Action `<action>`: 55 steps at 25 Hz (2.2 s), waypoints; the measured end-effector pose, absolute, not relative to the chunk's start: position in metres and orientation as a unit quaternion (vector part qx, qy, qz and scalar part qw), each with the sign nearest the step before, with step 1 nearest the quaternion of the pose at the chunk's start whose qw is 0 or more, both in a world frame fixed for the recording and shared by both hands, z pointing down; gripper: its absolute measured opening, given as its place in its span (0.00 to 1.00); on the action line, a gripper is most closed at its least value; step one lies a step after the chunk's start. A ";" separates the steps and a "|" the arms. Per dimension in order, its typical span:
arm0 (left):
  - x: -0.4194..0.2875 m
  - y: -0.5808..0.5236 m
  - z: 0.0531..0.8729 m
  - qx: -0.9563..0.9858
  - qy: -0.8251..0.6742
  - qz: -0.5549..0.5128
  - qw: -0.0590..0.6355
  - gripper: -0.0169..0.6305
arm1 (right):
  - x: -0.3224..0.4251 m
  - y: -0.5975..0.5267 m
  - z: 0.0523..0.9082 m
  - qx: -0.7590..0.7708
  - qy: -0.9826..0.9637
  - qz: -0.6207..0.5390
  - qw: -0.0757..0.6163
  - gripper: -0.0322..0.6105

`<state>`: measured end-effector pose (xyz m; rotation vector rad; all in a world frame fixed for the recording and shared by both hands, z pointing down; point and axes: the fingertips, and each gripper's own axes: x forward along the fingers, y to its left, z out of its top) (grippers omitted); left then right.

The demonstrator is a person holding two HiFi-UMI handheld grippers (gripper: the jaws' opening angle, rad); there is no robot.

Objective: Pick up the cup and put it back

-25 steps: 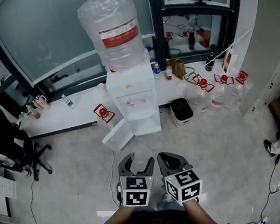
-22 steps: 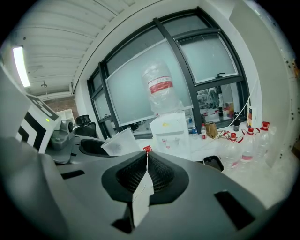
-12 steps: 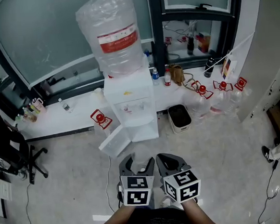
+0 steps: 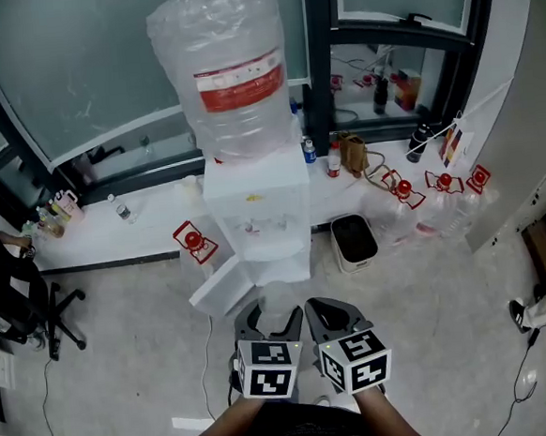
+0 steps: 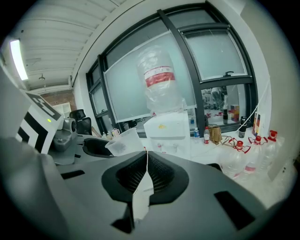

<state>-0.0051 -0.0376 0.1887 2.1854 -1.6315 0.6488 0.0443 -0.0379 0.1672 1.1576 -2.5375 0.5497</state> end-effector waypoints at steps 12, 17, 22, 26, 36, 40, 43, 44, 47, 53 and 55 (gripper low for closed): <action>-0.029 -0.100 0.222 0.767 -0.567 0.231 0.189 0.46 | 0.014 -0.103 0.198 0.390 -0.883 0.197 0.172 0.08; -0.037 -0.119 0.249 0.766 -0.564 0.238 0.195 0.46 | 0.007 -0.124 0.220 0.389 -0.881 0.197 0.181 0.08; -0.042 -0.141 0.281 0.767 -0.562 0.242 0.194 0.46 | 0.002 -0.145 0.247 0.390 -0.881 0.194 0.184 0.08; -0.048 -0.157 0.313 0.765 -0.564 0.242 0.193 0.46 | -0.001 -0.160 0.276 0.388 -0.883 0.189 0.185 0.08; -0.052 -0.187 0.416 0.764 -0.565 0.244 0.192 0.46 | -0.007 -0.190 0.374 0.382 -0.885 0.187 0.188 0.08; -0.054 -0.202 0.457 0.766 -0.564 0.244 0.186 0.46 | -0.010 -0.203 0.415 0.380 -0.887 0.183 0.187 0.08; -0.057 -0.212 0.489 0.768 -0.563 0.248 0.178 0.46 | -0.012 -0.215 0.448 0.382 -0.888 0.181 0.182 0.08; -0.058 -0.214 0.500 0.767 -0.563 0.250 0.177 0.46 | -0.013 -0.218 0.459 0.381 -0.888 0.181 0.181 0.08; -0.059 -0.222 0.532 0.768 -0.562 0.253 0.171 0.46 | -0.013 -0.226 0.493 0.380 -0.890 0.181 0.178 0.08; -0.065 -0.243 0.595 0.773 -0.560 0.260 0.146 0.46 | -0.024 -0.245 0.556 0.379 -0.896 0.178 0.147 0.08; -0.067 -0.246 0.620 0.773 -0.560 0.260 0.145 0.46 | -0.024 -0.250 0.578 0.379 -0.898 0.172 0.144 0.08</action>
